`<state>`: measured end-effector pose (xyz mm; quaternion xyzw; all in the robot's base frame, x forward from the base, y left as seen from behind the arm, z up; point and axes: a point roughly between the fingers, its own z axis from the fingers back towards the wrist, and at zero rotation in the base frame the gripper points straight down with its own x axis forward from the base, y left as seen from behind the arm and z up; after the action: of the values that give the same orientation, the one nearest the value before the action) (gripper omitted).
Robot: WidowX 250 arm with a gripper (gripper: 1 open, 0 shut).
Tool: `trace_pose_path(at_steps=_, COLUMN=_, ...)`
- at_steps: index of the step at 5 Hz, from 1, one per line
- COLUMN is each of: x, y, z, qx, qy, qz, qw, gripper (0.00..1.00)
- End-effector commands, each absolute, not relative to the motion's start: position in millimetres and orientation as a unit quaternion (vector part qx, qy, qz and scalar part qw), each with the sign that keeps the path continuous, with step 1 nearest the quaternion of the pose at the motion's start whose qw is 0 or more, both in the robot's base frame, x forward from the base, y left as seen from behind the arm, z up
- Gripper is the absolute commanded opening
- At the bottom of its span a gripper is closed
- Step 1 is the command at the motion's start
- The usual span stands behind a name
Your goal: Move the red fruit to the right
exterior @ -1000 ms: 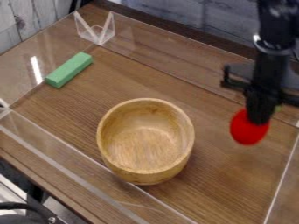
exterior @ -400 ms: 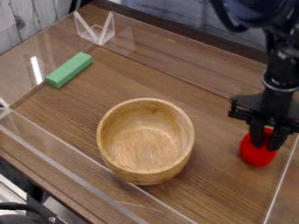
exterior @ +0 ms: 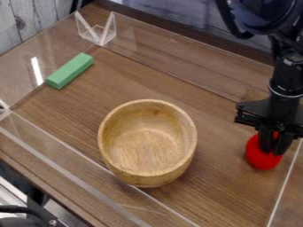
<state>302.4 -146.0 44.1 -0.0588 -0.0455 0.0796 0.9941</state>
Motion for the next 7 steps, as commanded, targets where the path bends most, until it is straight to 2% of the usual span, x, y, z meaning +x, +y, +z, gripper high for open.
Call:
trace_pose_path(at_steps=1, x=307.8, y=-140.6, z=39.9, qx=-0.068, qy=-0.056, qz=0.076, qw=0.993, gripper=1.0)
trace_pose_path(at_steps=2, x=311.8, y=-131.0, z=28.3, qx=-0.067, qy=-0.058, qz=0.078, qw=0.993, gripper=0.0)
trace_pose_path(at_steps=3, x=322.0, y=-130.7, z=18.0, qx=-0.065, qy=-0.061, qz=0.089, qw=0.992, gripper=0.0)
trace_pose_path(at_steps=4, x=329.0, y=-134.3, z=10.6, qx=-0.063, qy=-0.059, qz=0.094, qw=0.992, gripper=1.0)
trace_pose_path(at_steps=6, x=321.5, y=-128.9, z=45.3, qx=-0.07, qy=-0.074, qz=0.093, qw=0.99, gripper=1.0)
trace_pose_path(at_steps=7, x=312.9, y=-127.9, z=63.9, qx=-0.074, qy=-0.082, qz=0.101, qw=0.989, gripper=0.0)
